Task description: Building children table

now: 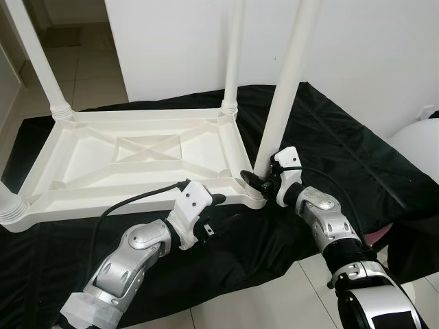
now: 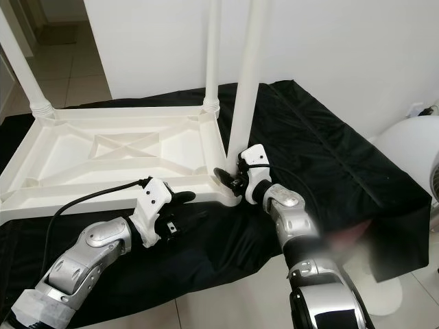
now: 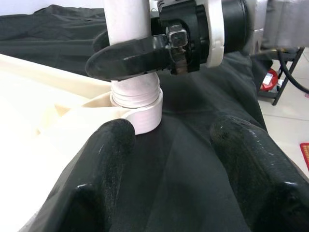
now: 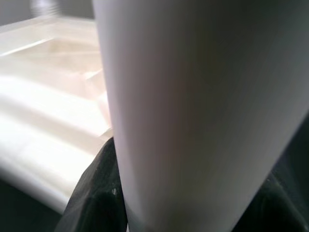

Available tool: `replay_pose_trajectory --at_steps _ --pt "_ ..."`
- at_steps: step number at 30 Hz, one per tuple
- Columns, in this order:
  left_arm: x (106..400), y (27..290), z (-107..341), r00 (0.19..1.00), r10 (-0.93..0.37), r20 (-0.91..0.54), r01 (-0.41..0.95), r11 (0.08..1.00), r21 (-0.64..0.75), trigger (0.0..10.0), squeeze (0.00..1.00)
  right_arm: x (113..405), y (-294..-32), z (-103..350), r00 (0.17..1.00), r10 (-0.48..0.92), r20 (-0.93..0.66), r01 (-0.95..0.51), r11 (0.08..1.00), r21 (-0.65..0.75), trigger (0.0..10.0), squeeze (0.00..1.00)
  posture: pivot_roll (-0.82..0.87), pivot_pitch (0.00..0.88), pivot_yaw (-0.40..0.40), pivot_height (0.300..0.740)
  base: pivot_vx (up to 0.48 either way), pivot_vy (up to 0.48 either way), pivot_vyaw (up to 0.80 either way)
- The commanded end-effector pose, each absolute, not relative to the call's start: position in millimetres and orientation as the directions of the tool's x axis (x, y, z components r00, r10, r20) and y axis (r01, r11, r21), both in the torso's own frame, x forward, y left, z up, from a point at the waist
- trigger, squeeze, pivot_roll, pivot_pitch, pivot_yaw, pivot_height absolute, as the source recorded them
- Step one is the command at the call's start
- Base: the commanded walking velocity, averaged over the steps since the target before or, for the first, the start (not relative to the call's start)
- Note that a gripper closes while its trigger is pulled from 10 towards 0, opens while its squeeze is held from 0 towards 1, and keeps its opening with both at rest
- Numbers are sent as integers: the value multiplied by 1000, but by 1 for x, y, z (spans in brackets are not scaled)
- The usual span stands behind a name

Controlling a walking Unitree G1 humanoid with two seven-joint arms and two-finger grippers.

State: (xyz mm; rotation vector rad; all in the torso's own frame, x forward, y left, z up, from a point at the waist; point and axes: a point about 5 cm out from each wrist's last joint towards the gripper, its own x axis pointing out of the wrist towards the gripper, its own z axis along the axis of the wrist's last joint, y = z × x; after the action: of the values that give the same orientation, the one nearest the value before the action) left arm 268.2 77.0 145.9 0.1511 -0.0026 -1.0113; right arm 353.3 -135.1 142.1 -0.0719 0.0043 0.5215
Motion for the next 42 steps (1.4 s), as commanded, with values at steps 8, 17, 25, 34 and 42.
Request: replay_pose_trajectory --at_steps 8,17,25,34,42 --pt "268 76 144 498 -863 -79 864 486 133 10000 0 337 -113 134 945 325 -32 -325 946 8 10000 0 -68 2 -25 740 0 0 0" --pt "269 77 145 493 -866 -81 866 481 137 10000 0 322 -87 132 992 120 -45 -113 986 122 10000 0 -65 0 -21 740 0 0 0" --pt "267 77 144 485 -870 -89 871 471 137 10000 0 323 -99 141 986 165 -4 -164 981 101 10000 1000 -68 0 -17 740 0 0 0" --pt "267 77 143 485 -870 -90 871 472 137 10000 0 320 -114 145 954 299 1 -298 951 81 10000 0 -68 0 -20 740 0 0 0" --pt "268 77 144 484 -871 -89 872 470 140 10000 0 327 -141 145 809 588 -17 -586 804 -103 10000 0 -75 0 -10 740 0 0 0"
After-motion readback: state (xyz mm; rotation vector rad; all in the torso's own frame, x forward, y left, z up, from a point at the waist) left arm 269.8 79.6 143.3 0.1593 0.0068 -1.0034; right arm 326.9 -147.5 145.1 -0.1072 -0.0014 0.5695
